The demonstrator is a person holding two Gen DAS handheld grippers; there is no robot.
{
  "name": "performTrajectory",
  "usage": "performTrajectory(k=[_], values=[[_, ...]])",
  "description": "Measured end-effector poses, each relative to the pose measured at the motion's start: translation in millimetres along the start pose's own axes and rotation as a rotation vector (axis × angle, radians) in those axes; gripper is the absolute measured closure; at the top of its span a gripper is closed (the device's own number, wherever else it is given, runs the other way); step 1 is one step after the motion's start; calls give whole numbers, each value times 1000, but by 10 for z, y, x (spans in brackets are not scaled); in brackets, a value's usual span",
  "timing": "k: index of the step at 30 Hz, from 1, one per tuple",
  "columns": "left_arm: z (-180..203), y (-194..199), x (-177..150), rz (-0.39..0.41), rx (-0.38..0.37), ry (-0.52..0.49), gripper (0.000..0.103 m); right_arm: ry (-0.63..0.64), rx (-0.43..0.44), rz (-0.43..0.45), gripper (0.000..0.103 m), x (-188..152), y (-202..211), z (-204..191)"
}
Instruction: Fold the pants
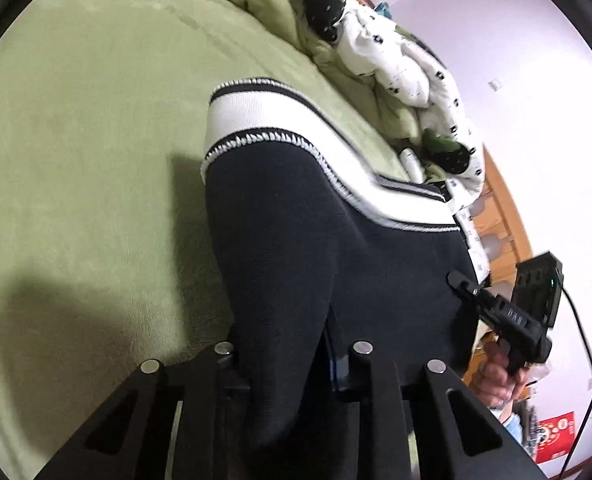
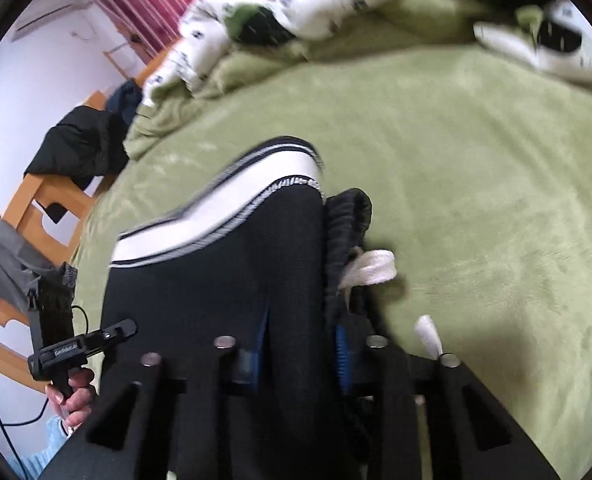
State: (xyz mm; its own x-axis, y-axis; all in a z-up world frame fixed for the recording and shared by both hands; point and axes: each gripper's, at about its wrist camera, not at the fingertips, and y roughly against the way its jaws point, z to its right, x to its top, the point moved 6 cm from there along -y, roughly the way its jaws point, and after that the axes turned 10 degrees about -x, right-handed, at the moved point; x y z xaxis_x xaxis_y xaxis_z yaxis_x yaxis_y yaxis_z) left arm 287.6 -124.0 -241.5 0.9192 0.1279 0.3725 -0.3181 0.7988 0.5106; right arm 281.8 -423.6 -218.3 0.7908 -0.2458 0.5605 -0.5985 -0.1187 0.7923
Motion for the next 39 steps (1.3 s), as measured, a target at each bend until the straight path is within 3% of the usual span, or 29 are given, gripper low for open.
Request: performTrajectory(k=[3,7,11,13,15,16,17,18,20,23,25,28,31,33,35,39], values=[[51,286,72,13,-25,15,83,-11,3,26,80,-21,202,-345],[-63,856,232,61,20,15,83,-40,89,16,80,-117,273,-900],[-321,1569,348,63,168,-17,82,-71,201,-32,80,-259,103,-1481],[-491,1726,316,52,225,-27,81,-57,227,-67,80,-353,-69,-1749],[-811,1769,218,25,266,13,79,-4,185,-93,79,-459,-275,-1896],[-952,1744,171,14,262,46,73,26,131,-93,79,-518,-387,-1904],[-1172,1703,99,15,267,115,66,64,41,-79,72,-578,-539,-1860],[-1313,1709,52,25,291,161,66,87,-1,-81,64,-622,-636,-1820],[-1369,1699,22,25,285,190,63,71,25,-91,61,-672,-688,-1718],[-1243,1778,53,26,340,119,55,114,-14,-101,60,-608,-531,-1725],[-1146,1872,84,68,371,65,44,159,-92,-24,60,-537,-337,-1752],[-1070,1949,136,94,363,37,43,179,-126,81,60,-381,-221,-1837],[-1050,1948,174,87,365,36,43,158,-103,47,60,-205,-454,-1961],[-1072,1988,175,87,376,45,43,173,-139,21,60,-153,-678,-1986],[-1083,2041,185,101,367,56,43,168,-136,3,68,-125,-875,-2026],[-1093,2128,196,128,368,58,43,187,-71,36,87,-88,-723,-2068]])
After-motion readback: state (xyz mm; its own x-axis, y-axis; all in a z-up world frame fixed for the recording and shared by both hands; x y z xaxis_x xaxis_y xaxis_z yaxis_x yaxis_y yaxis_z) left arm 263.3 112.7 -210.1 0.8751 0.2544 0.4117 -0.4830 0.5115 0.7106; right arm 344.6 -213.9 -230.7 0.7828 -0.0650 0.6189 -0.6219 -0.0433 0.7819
